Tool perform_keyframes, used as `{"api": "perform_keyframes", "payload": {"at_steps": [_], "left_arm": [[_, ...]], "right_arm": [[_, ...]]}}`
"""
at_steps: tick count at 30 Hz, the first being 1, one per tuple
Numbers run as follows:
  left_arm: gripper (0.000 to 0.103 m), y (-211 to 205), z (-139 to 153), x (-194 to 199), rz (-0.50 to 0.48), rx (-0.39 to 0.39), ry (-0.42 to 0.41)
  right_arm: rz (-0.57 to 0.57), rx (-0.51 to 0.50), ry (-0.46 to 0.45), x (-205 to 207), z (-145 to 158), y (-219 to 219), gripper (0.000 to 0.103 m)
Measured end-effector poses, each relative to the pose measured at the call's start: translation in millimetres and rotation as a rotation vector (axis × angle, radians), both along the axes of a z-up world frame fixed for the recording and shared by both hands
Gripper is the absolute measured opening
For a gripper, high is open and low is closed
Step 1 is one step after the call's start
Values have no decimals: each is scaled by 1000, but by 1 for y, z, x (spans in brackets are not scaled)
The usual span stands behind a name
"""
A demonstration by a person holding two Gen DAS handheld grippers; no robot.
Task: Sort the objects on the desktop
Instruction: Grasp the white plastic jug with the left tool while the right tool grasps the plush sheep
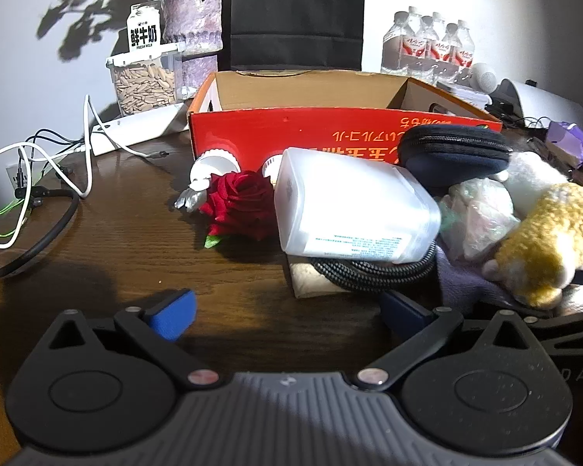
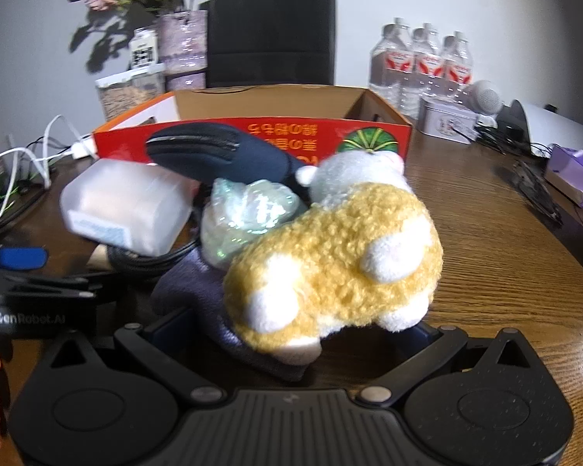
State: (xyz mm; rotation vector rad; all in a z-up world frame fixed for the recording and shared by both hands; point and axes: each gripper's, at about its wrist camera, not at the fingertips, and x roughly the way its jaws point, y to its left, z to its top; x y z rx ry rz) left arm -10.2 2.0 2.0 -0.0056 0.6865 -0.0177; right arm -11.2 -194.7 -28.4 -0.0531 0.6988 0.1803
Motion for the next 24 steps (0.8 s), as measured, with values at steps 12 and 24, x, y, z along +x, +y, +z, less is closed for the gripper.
{"api": "perform_keyframes", "payload": {"at_steps": [12,24], "left_arm": [[103,-8,30,25,-91,-81,-79],[98,-42,23,38,-34,27,-27]], "right_arm": [[85,57,-117,-32,50,-48,98],[-16,199,116,63,24,-78,61]]}}
